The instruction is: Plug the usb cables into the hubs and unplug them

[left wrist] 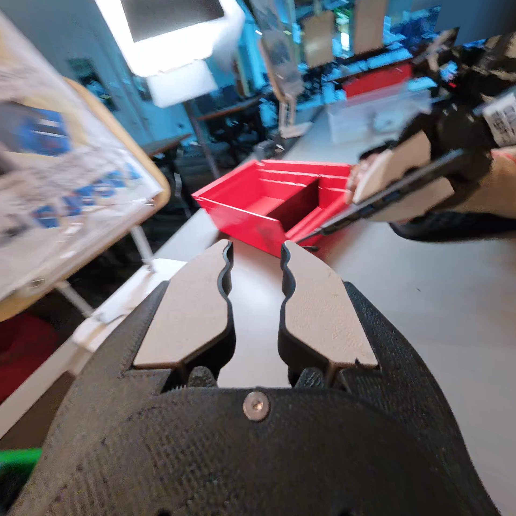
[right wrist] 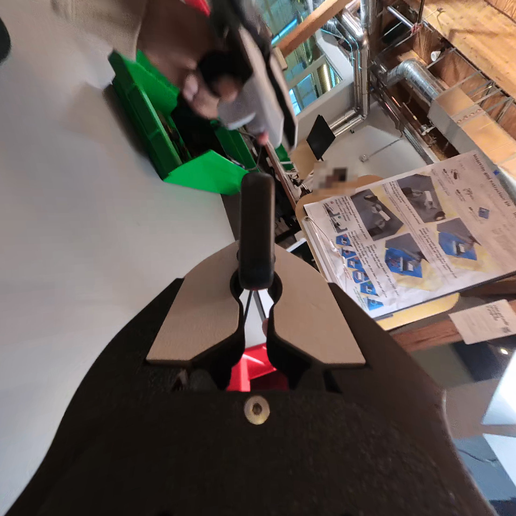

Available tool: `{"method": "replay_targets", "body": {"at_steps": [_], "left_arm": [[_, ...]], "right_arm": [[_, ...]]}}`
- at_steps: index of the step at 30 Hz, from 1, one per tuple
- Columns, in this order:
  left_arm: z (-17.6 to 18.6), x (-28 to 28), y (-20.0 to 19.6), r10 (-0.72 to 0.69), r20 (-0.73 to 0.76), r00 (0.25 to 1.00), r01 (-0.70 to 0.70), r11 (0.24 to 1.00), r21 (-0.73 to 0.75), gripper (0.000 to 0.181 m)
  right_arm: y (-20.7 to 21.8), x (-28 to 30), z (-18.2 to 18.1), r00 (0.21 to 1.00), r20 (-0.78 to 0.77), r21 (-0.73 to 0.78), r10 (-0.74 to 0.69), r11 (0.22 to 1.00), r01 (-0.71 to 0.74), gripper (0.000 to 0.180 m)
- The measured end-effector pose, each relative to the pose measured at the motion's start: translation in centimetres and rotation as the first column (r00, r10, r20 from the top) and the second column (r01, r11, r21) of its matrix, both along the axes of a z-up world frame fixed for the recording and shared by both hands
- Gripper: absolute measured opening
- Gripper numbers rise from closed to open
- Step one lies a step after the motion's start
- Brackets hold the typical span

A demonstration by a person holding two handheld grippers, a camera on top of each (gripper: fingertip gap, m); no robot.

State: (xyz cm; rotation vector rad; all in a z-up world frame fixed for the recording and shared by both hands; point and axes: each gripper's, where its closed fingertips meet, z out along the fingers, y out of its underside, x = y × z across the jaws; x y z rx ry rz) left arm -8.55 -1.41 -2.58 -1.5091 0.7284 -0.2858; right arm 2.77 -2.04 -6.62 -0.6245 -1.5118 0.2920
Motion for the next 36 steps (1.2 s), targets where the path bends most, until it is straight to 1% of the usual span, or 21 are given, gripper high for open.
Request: {"method": "replay_targets", "body": {"at_steps": [2,4,6,7,9,13,18,22,24,29,33,35,36], "left_arm": [[2.5,-4.0,-0.6,0.13,0.035,0.991,-0.131,0.991,0.034,0.029],[3.4,-7.9,-1.4,0.228,0.027,0.973,-0.228,0.974,0.011,0.027],[2.2,-11.3,-2.1,0.292,-0.053,0.955,-0.296,0.95,-0.097,0.029],[1.1,-12.8,-2.4,0.306,-0.115,0.945,-0.321,0.933,-0.16,0.031],[-1.3,-15.7,-2.9,0.329,-0.254,0.91,-0.389,0.889,-0.242,0.028],[-7.1,-19.1,-3.9,0.243,-0.488,0.838,-0.467,0.782,-0.413,0.027],[-12.0,-21.0,-3.2,0.125,-0.635,0.762,-0.522,0.699,-0.489,0.023],[-15.0,-22.7,-2.2,0.044,-0.685,0.727,-0.552,0.629,-0.546,0.024],[-16.0,-23.0,-2.0,0.003,-0.685,0.729,-0.548,0.603,-0.58,0.025],[-17.0,-22.9,-0.9,-0.056,-0.696,0.715,-0.533,0.602,-0.595,0.028],[-18.3,-22.6,-0.2,-0.11,-0.718,0.688,-0.534,0.593,-0.602,0.028],[-18.8,-22.4,-0.2,-0.134,-0.716,0.686,-0.529,0.583,-0.616,0.025],[-19.0,-22.4,-0.2,-0.146,-0.717,0.681,-0.529,0.579,-0.62,0.02]], "right_arm": [[0.5,0.4,-0.1,1.0,0.001,0.019,-0.024,1.0,0.024,0.012],[0.6,0.9,-0.3,1.0,0.001,0.008,-0.026,1.0,0.026,0.012],[0.6,1.3,-0.7,1.0,0.007,-0.004,-0.026,1.0,0.026,0.012],[0.6,1.4,-0.9,1.0,0.011,-0.01,-0.025,1.0,0.025,0.012],[0.6,1.5,-1.4,1.0,0.02,-0.022,-0.019,1.0,0.02,0.012],[0.2,1.4,-1.9,0.999,0.037,-0.026,-0.009,1.0,0.01,0.012],[0.0,1.2,-2.3,0.999,0.044,-0.034,-0.002,0.999,0.004,0.012],[0.2,1.3,-2.7,0.999,0.05,-0.048,-0.005,0.999,0.008,0.012],[0.3,1.3,-2.8,0.999,0.053,-0.053,-0.006,0.999,0.009,0.012],[0.4,1.3,-3.1,0.998,0.057,-0.082,0.007,0.997,-0.002,0.012],[0.7,1.3,-3.3,0.998,0.063,-0.087,0.002,0.996,0.004,0.012],[0.7,1.3,-3.3,0.998,0.06,-0.089,0.002,0.996,0.004,0.012],[0.7,1.3,-3.3,0.998,0.061,-0.089,0.002,0.996,0.004,0.012]]}}
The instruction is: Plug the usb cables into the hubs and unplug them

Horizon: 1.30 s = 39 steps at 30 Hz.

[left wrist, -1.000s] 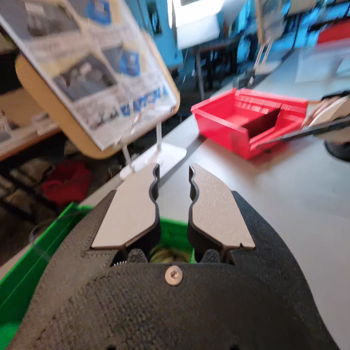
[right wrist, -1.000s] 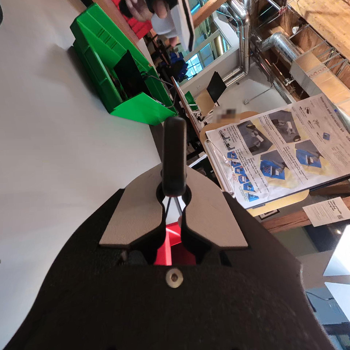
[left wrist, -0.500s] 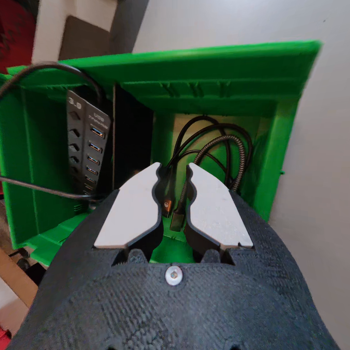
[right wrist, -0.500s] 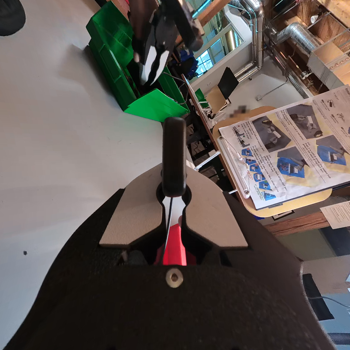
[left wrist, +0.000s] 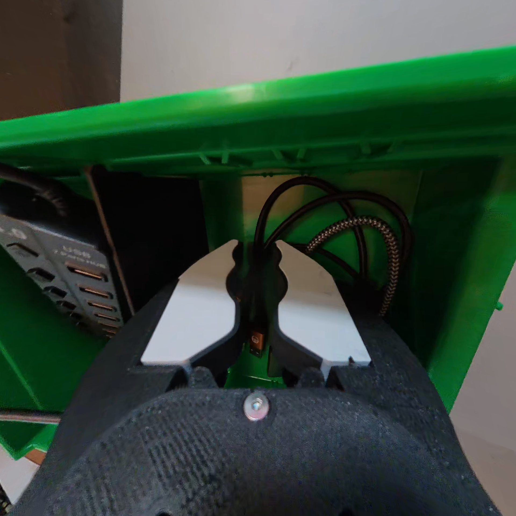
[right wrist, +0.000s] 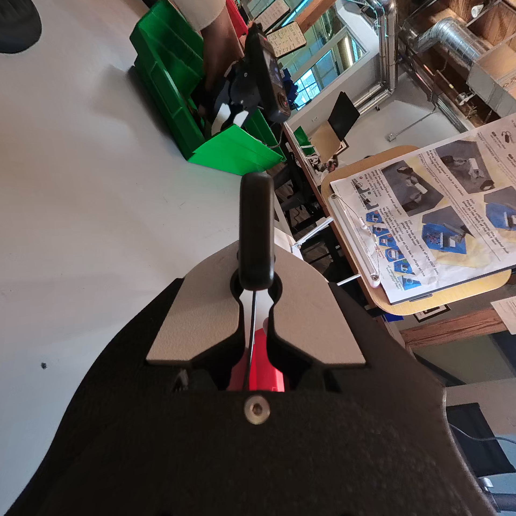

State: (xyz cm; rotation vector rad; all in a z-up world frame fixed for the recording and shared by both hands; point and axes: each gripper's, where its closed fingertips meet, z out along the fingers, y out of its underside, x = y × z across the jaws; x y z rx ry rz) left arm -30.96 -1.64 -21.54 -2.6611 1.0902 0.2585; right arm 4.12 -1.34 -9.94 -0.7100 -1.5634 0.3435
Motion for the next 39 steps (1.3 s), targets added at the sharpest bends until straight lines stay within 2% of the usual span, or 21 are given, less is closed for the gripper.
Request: {"method": "replay_targets", "body": {"at_steps": [2,6,9,13,18,20,22,24,27,30,32,33,36,39], "left_arm": [[-0.1,-0.1,-0.2,-0.003,-0.01,1.0,0.002,1.0,-0.018,0.008],[2.0,-0.5,-0.2,0.012,-0.044,0.999,-0.011,1.0,0.029,0.005],[5.8,-0.7,-0.3,0.037,-0.037,0.999,-0.032,0.992,0.122,0.005],[12.6,-0.5,-0.6,0.078,-0.022,0.997,-0.069,0.958,0.278,0.004],[21.5,2.5,-0.9,0.099,0.087,0.991,-0.13,0.852,0.507,0.004],[23.5,5.3,-1.1,0.055,0.206,0.977,-0.161,0.826,0.541,0.004],[24.1,8.7,-1.5,-0.018,0.318,0.948,-0.163,0.831,0.532,0.004],[23.3,12.8,-2.2,-0.123,0.418,0.9,-0.117,0.856,0.504,0.004],[19.7,18.4,-3.3,-0.158,0.576,0.802,-0.104,0.913,0.396,0.004],[14.7,22.7,-3.6,-0.02,0.772,0.635,-0.223,0.952,0.208,0.004],[10.9,24.5,-3.7,0.094,0.848,0.521,-0.287,0.955,0.07,0.004],[8.9,25.1,-3.8,0.15,0.859,0.489,-0.299,0.954,0.004,0.004],[3.7,25.4,-4.6,0.259,0.831,0.493,-0.323,0.941,-0.101,0.004],[1.9,25.0,-5.5,0.285,0.817,0.501,-0.316,0.939,-0.134,0.005]], "right_arm": [[0.0,0.0,-0.1,1.0,0.001,0.0,0.0,1.0,0.0,0.012],[0.1,0.0,-0.1,1.0,0.003,0.002,-0.003,1.0,0.003,0.012],[0.2,0.1,0.1,1.0,-0.009,-0.012,-0.005,1.0,0.005,0.012],[0.4,0.1,0.5,1.0,-0.029,-0.044,-0.007,0.999,0.006,0.012],[0.5,0.3,0.9,0.999,-0.05,-0.062,-0.015,0.998,0.012,0.012],[0.5,0.3,1.1,0.998,-0.059,-0.071,-0.016,0.997,0.011,0.012],[0.6,0.3,1.2,0.998,-0.066,-0.074,-0.019,0.997,0.015,0.012],[0.7,0.4,1.5,0.997,-0.077,-0.081,-0.024,0.997,0.018,0.012],[1.1,0.7,1.9,0.994,-0.104,-0.122,-0.032,0.992,0.019,0.012],[1.8,1.1,2.3,0.991,-0.128,-0.167,-0.047,0.986,0.026,0.012],[2.2,1.4,2.5,0.988,-0.144,-0.196,-0.057,0.98,0.028,0.012],[2.4,1.5,2.6,0.987,-0.151,-0.209,-0.062,0.977,0.029,0.012],[2.9,1.7,2.7,0.984,-0.162,-0.242,-0.07,0.97,0.029,0.012],[3.1,1.7,2.5,0.985,-0.159,-0.254,-0.074,0.967,0.032,0.012]]}}
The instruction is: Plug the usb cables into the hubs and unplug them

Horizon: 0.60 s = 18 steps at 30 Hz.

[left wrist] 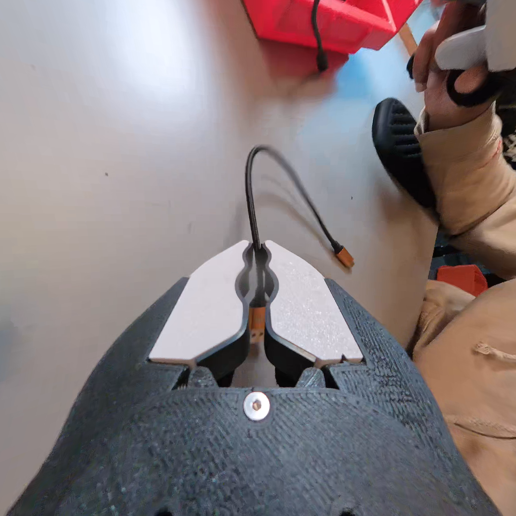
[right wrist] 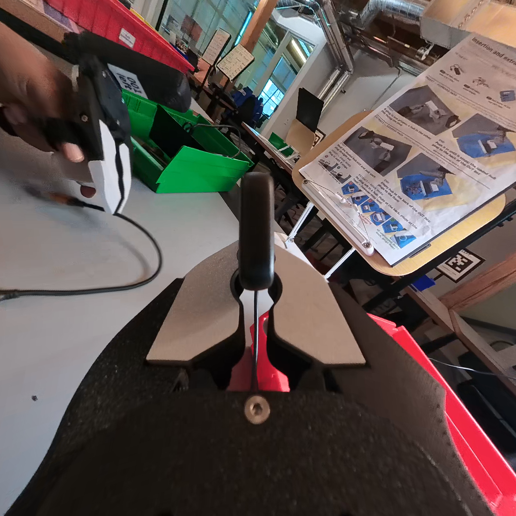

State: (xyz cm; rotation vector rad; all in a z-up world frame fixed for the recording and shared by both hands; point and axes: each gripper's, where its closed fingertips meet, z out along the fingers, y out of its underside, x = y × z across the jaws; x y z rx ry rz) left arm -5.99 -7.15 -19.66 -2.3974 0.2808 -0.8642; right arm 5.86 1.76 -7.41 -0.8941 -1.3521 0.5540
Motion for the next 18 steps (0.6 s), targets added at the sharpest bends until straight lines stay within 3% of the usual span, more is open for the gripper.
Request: {"method": "replay_targets", "body": {"at_steps": [5,8,10,13,18], "left_arm": [[-0.1,-0.3,-2.4,-0.201,-0.19,0.961,0.221,0.971,0.092,0.017],[1.3,-1.0,-3.1,-0.306,-0.374,0.875,0.388,0.907,0.166,0.018],[1.8,-1.6,-3.5,-0.383,-0.549,0.743,0.553,0.813,0.18,0.02],[1.0,-3.7,-2.7,-0.395,-0.788,0.471,0.707,0.704,0.069,0.021],[-0.1,-3.5,-2.6,-0.457,-0.874,0.167,0.873,0.481,-0.084,0.026]], "right_arm": [[0.0,-0.2,-0.4,1.0,0.012,-0.004,0.002,1.0,-0.002,0.012],[0.0,-0.2,-0.5,1.0,0.013,-0.013,0.007,1.0,-0.007,0.012],[-0.1,-0.3,-0.5,1.0,0.013,-0.02,0.013,1.0,-0.012,0.012],[-0.1,-0.3,-0.6,1.0,0.014,-0.024,0.016,1.0,-0.015,0.012],[-0.1,-0.3,-0.8,1.0,0.023,-0.029,0.02,0.999,-0.019,0.012]]}}
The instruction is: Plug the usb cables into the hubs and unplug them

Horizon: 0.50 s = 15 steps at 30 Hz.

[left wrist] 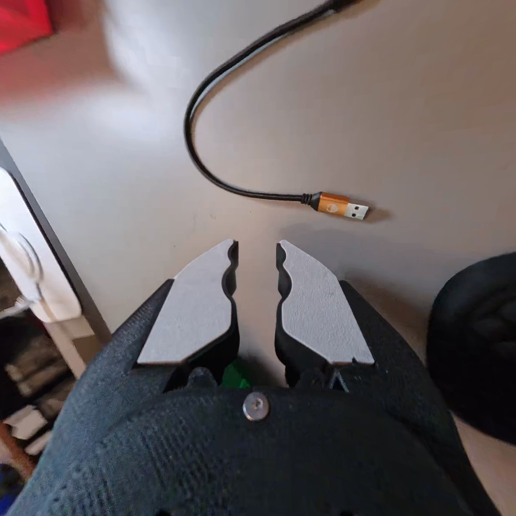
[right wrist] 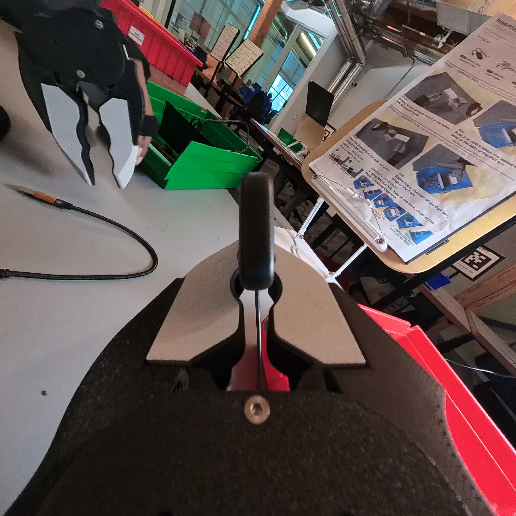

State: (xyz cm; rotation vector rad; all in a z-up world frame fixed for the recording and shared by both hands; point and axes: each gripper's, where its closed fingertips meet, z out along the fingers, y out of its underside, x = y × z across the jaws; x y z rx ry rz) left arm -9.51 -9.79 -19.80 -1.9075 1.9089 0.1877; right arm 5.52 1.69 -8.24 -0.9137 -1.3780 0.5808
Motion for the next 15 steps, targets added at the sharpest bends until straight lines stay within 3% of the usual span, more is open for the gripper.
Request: {"method": "replay_targets", "body": {"at_steps": [4,9,15], "left_arm": [[-0.1,0.5,0.0,-0.22,-0.174,0.96,0.229,0.973,0.035,0.035],[-1.7,1.5,-1.5,-0.46,-0.35,0.816,0.477,0.878,-0.041,0.039],[-2.6,2.5,-2.7,-0.574,-0.359,0.736,0.56,0.814,-0.153,0.035]], "right_arm": [[0.3,0.0,-0.2,1.0,0.001,-0.027,0.004,1.0,-0.004,0.012],[0.5,0.1,-0.3,1.0,-0.006,-0.062,0.01,0.998,-0.01,0.012],[0.6,0.2,-0.3,1.0,-0.01,-0.073,0.016,0.997,-0.017,0.012]]}}
